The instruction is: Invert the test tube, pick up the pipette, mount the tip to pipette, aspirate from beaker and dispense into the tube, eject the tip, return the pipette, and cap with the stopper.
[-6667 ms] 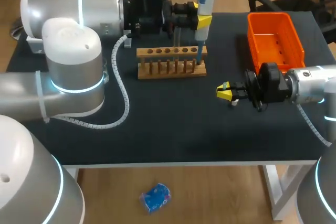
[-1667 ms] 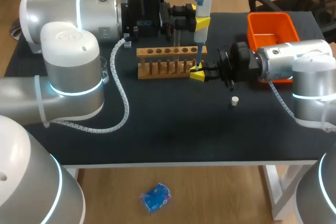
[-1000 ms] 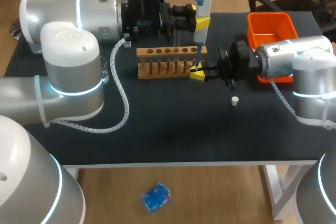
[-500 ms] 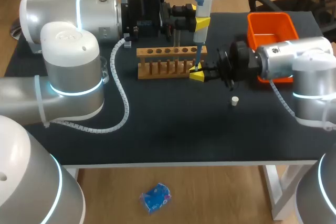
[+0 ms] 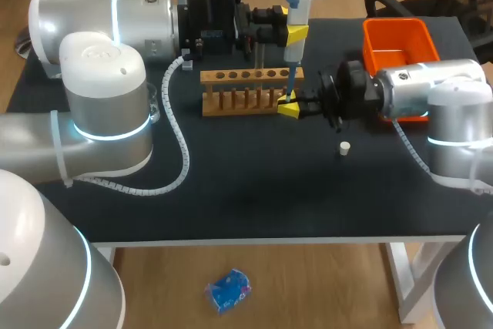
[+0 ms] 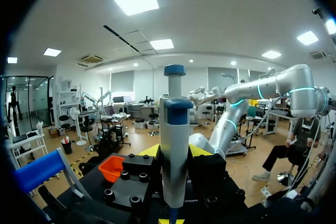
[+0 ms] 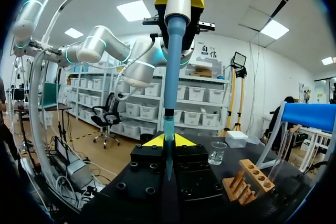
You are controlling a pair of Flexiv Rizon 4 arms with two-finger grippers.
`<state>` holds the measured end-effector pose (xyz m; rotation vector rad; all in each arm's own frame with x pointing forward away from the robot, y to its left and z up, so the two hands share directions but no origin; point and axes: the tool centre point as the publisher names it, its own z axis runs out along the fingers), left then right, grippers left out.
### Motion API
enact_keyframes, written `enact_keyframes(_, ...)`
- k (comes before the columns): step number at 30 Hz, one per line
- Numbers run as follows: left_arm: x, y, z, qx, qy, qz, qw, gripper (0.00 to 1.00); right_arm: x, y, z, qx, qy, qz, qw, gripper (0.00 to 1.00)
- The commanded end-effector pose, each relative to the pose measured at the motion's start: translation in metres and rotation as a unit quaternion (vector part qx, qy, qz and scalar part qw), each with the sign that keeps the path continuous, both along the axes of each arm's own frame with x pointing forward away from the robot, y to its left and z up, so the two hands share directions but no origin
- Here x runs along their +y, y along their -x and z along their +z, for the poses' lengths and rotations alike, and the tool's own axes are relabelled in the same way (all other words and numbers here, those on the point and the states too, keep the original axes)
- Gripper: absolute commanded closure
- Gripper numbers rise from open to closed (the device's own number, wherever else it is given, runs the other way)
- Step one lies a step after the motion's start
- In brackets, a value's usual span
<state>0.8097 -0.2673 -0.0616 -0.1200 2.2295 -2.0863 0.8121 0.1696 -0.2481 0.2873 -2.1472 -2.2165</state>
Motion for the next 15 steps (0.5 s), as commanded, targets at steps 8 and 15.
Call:
enact_keyframes(8, 0.0004, 0.0004, -0.0011, 0.0, 0.002, 0.0, 1.0, 1.0, 0.0012, -0.0033, 0.0049, -0.004, -0.004, 0.002, 1.0, 1.0)
enact_keyframes(15, 0.0004, 0.0004, -0.0011, 0.0, 0.002, 0.0, 1.0, 1.0, 0.0004, -0.0026, 0.0063, 0.006, -0.006, 0.002, 1.0, 1.0)
